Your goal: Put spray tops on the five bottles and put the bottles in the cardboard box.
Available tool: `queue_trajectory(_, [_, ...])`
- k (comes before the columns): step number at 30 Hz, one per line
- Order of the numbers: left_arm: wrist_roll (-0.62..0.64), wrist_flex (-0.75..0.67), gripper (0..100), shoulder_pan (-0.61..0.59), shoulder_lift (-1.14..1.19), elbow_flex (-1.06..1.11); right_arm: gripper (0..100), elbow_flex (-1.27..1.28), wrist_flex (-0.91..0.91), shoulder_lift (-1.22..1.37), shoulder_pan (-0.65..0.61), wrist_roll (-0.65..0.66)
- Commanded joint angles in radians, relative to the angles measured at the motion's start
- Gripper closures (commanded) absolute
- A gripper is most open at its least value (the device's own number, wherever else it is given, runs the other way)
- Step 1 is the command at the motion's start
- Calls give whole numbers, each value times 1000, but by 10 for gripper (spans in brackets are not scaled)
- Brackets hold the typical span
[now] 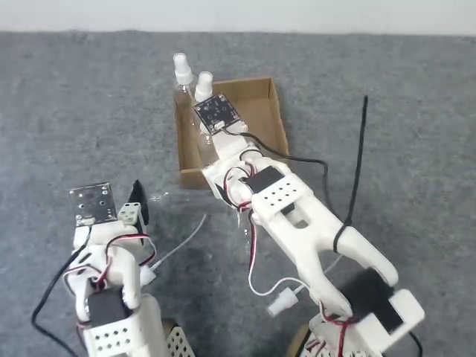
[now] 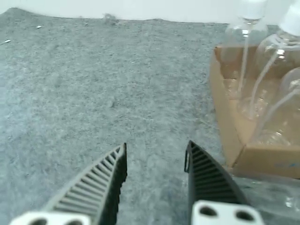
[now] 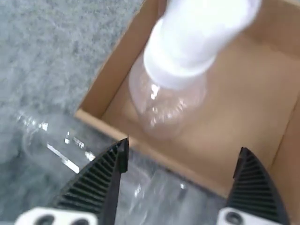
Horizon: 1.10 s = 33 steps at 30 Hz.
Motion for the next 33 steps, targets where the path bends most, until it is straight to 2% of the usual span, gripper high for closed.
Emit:
queue_trajectory(1, [11, -37, 808, -49, 2, -7, 713, -46, 114, -131, -7, -8])
queue_trajectory(9, [17, -84, 808, -129, 2, -4, 713, -46, 357, -329, -7, -2])
queue_trajectory(16, [17, -86, 811, -163, 2, -7, 713, -46, 495, -493, -10, -2])
queue_trajectory(23, [17, -86, 812, -166, 2, -8, 713, -46, 651, -581, -119, 0])
queue_trajectory(27, [17, -86, 812, -166, 2, -8, 713, -46, 693, -588, -163, -6])
queue_trajectory(33, [17, -86, 812, -166, 2, -8, 713, -48, 687, -498, -143, -9])
